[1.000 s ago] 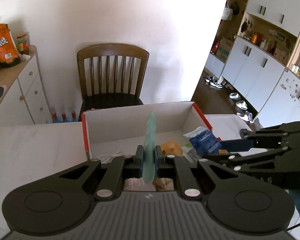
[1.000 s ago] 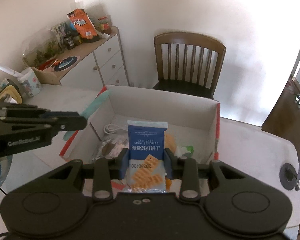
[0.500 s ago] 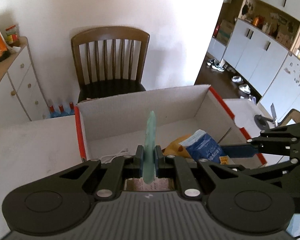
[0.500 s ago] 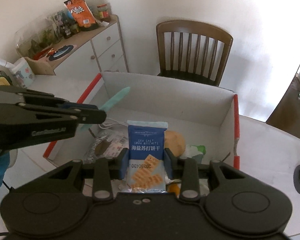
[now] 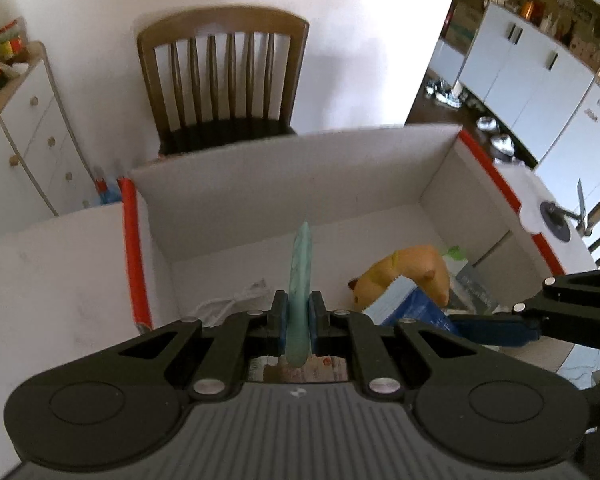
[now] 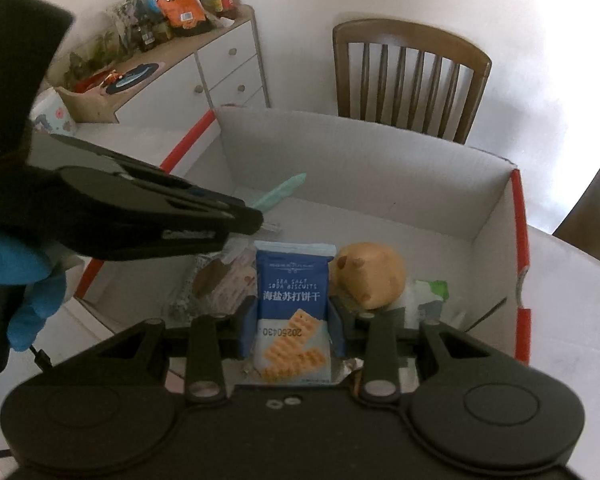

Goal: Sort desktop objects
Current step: 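Lower the green stick and biscuit pack into the box and open both grippers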

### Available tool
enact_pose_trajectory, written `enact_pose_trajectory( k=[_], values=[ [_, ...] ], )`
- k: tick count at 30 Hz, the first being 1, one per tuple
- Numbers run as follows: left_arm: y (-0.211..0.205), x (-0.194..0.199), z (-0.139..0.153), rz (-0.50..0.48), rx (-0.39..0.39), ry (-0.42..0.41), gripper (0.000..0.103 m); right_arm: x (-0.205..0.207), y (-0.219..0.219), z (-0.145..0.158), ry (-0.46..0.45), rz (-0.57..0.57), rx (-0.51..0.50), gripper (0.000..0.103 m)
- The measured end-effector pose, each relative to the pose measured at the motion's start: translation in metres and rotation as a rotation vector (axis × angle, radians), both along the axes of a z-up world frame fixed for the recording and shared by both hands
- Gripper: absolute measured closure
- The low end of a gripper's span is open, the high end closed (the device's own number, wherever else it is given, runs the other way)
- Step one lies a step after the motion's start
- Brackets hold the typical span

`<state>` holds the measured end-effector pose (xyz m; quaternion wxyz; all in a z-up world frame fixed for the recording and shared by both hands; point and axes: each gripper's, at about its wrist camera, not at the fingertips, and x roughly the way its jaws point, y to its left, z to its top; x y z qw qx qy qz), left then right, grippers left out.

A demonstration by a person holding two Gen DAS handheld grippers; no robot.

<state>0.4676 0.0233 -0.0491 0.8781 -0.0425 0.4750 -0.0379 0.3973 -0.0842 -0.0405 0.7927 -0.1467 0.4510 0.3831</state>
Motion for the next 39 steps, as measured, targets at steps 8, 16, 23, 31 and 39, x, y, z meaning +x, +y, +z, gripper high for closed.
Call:
enact_pose_trajectory(
  k=[8, 16, 23, 31, 39],
  values=[
    [0.001, 0.012, -0.01, 0.021, 0.011, 0.032, 0.093, 0.004, 0.004, -0.013, 0.018, -0.009, -0.012, 0.068],
    [0.003, 0.018, -0.018, 0.041, 0.012, 0.063, 0.093, 0.006, 0.003, -0.02, 0.032, -0.017, -0.014, 0.068],
    [0.004, 0.019, -0.022, 0.059, 0.02, 0.07, 0.093, 0.005, 0.006, -0.024, 0.038, -0.013, -0.016, 0.065],
    [0.004, 0.011, -0.018, 0.076, 0.032, 0.064, 0.09, 0.003, 0.002, -0.021, 0.055, -0.021, -0.003, 0.057],
    [-0.002, -0.001, 0.007, 0.057, 0.033, 0.019, 0.065, -0.003, -0.007, -0.005, 0.051, -0.034, 0.014, 0.056]
  ],
)
